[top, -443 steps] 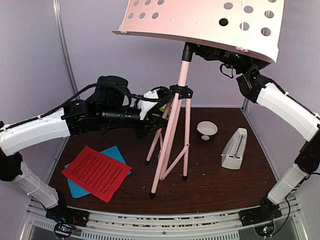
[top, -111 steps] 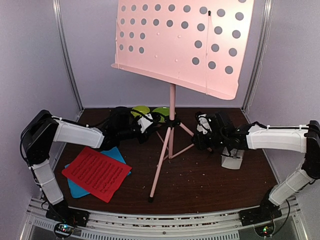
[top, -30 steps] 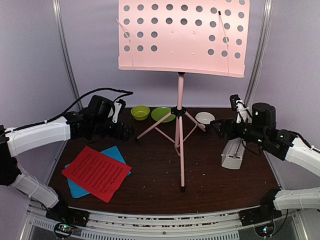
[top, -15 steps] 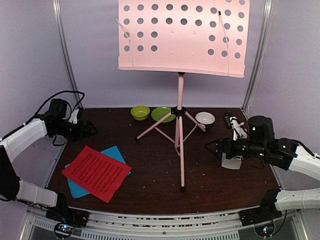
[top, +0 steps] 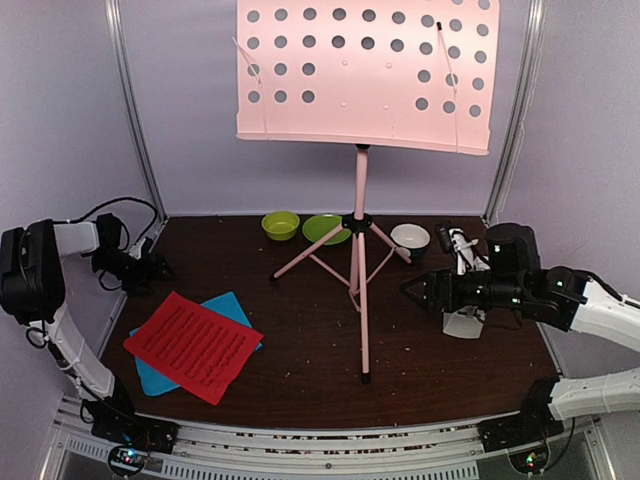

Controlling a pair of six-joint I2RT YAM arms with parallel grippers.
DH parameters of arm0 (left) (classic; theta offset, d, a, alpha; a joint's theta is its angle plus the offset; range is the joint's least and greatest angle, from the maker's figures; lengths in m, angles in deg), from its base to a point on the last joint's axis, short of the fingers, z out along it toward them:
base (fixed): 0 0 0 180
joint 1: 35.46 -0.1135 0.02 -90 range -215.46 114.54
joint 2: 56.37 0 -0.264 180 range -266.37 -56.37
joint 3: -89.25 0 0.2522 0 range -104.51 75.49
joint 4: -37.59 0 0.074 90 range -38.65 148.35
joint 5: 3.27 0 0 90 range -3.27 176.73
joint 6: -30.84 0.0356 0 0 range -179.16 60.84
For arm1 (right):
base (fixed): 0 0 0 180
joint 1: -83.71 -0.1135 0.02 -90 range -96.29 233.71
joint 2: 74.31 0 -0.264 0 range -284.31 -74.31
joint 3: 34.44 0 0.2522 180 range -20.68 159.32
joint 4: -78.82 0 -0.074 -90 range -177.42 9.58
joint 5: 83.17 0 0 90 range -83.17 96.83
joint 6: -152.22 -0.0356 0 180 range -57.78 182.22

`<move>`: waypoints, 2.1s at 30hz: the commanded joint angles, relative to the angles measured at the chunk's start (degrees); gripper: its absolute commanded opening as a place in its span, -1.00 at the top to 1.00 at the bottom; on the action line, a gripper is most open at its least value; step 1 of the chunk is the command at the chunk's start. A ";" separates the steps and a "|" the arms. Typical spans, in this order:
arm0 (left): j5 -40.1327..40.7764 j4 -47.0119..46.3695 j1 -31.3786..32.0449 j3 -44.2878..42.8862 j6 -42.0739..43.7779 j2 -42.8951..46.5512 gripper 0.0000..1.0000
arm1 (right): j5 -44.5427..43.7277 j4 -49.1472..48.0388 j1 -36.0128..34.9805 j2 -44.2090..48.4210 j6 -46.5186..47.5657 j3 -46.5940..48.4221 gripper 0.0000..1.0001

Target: Set up the instrument practice props

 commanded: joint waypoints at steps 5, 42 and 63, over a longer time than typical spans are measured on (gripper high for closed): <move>-0.76 3.38 -0.90 -8.21 7.86 -11.93 -0.69 | 1.39 -3.53 -0.68 -4.10 -1.71 4.55 -0.73; 5.02 5.21 5.80 -3.98 10.02 -14.40 1.00 | 2.52 -5.87 -0.65 -9.94 1.66 7.63 -0.73; 0.61 4.07 26.84 -2.52 6.07 14.00 1.00 | 5.67 -10.56 -1.16 -9.32 0.57 5.74 -0.72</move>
